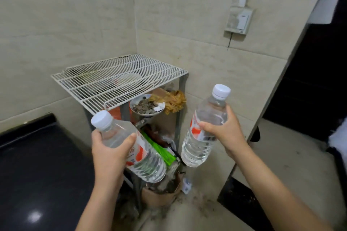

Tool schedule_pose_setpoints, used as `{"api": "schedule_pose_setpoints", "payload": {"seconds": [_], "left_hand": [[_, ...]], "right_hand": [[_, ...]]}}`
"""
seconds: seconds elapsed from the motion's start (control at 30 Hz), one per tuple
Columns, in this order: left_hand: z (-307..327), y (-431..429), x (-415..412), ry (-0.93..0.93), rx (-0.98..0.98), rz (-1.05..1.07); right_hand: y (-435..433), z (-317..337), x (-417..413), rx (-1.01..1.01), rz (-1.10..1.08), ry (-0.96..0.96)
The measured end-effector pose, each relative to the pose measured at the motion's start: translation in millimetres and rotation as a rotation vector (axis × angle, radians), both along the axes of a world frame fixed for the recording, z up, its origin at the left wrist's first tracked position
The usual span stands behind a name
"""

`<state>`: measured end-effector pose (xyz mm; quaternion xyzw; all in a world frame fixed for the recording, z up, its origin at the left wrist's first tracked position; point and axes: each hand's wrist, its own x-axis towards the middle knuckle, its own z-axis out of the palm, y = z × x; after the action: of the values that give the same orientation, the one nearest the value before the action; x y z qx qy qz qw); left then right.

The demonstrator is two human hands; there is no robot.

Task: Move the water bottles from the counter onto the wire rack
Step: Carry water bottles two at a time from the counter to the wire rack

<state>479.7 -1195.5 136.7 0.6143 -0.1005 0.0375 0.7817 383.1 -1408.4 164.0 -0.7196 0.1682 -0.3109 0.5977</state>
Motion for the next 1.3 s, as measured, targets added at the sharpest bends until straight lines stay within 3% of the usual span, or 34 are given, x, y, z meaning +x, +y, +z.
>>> {"api": "schedule_pose_setpoints", "payload": {"seconds": [0.27, 0.57, 0.8, 1.03, 1.3], "left_hand": [[19.2, -46.2, 27.7, -0.049, -0.121, 0.157], [46.4, -138.5, 106.8, -0.073, -0.337, 0.133], [66.1, -185.9, 165.5, -0.139, -0.548, 0.23], [71.4, -196.4, 201.6, -0.174, -0.477, 0.454], [82.7, -193.9, 222.4, -0.232, -0.34, 0.541]], "right_hand": [[-55.0, 5.2, 35.3, 0.012, 0.1, -0.042], [-124.4, 39.1, 123.8, -0.111, 0.186, -0.037], [-165.2, 53.7, 203.9, -0.199, 0.128, -0.142], [-186.7, 57.7, 279.4, -0.203, 0.268, -0.185], [-189.7, 70.2, 347.9, -0.214, 0.313, -0.236]]}}
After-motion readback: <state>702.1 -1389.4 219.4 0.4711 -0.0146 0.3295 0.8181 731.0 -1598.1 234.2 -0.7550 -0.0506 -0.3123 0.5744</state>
